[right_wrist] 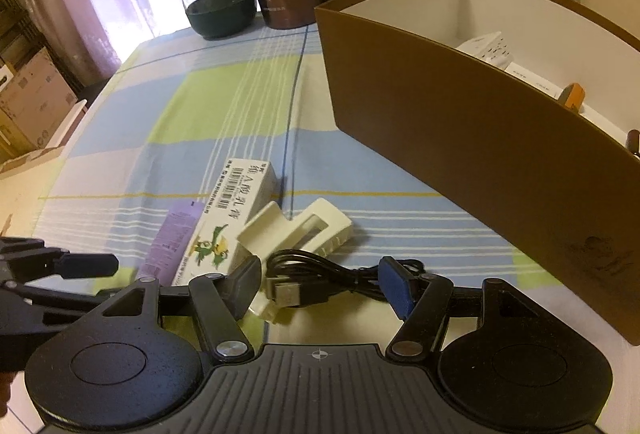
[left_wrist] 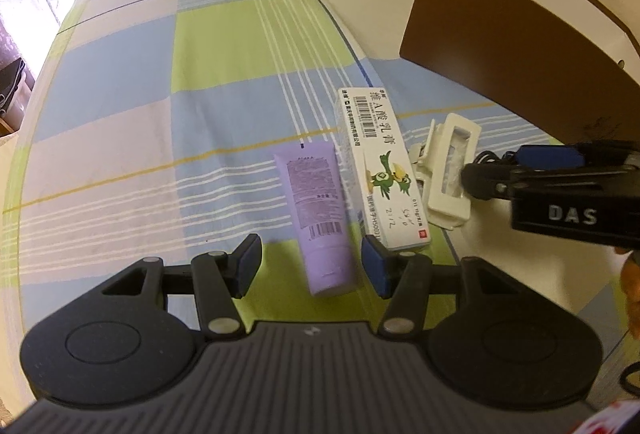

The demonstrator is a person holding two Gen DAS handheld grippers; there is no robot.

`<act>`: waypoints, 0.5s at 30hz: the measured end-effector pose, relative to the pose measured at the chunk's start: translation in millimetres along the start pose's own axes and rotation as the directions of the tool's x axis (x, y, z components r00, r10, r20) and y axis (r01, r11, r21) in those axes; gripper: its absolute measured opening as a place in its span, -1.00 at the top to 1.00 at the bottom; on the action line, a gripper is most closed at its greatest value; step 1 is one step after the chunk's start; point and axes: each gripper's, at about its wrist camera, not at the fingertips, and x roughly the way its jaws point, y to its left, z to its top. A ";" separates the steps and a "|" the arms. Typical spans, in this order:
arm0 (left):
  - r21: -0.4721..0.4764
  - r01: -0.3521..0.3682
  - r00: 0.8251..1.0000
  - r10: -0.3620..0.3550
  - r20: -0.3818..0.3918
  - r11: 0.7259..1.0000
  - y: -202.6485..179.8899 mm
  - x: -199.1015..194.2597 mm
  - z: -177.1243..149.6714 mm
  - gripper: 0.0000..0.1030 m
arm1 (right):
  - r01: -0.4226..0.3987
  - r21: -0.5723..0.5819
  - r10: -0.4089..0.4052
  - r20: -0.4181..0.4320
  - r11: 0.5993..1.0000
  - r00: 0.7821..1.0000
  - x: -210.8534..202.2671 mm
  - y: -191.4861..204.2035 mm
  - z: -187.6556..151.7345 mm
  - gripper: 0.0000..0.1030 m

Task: Organize rigid objects
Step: 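Grasp the black USB cable with the right tool while the left tool grasps the purple tube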

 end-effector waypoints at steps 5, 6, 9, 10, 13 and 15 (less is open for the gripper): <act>0.008 -0.002 1.000 0.002 -0.003 1.000 1.8 5.0 0.4 0.01 | 0.047 0.015 -0.047 -0.052 0.999 0.998 -4.9 -19.3 -11.4 -0.20; 0.009 -0.005 1.000 0.005 -0.004 1.000 2.2 5.8 0.2 0.01 | 0.056 0.026 -0.055 -0.056 0.998 0.997 -6.4 -25.1 -14.9 -0.20; 0.010 0.001 1.000 -0.001 -0.006 1.000 3.7 6.8 0.0 0.01 | 0.092 0.078 -0.085 -0.085 0.993 0.993 -11.8 -45.0 -25.0 -0.19; 0.011 0.002 1.000 -0.002 -0.006 1.000 4.0 7.1 -0.1 0.01 | 0.097 0.094 -0.089 -0.087 0.991 0.992 -14.5 -51.0 -27.8 -0.19; 0.012 0.003 1.000 -0.003 -0.005 1.000 3.8 7.5 0.4 0.01 | 0.074 0.149 -0.065 -0.065 0.986 0.996 -22.6 -57.9 -26.9 -0.19; 0.013 0.002 1.000 -0.002 -0.006 1.000 3.6 8.6 1.1 0.01 | 0.047 0.181 -0.040 -0.041 0.982 0.998 -23.7 -55.6 -22.0 -0.19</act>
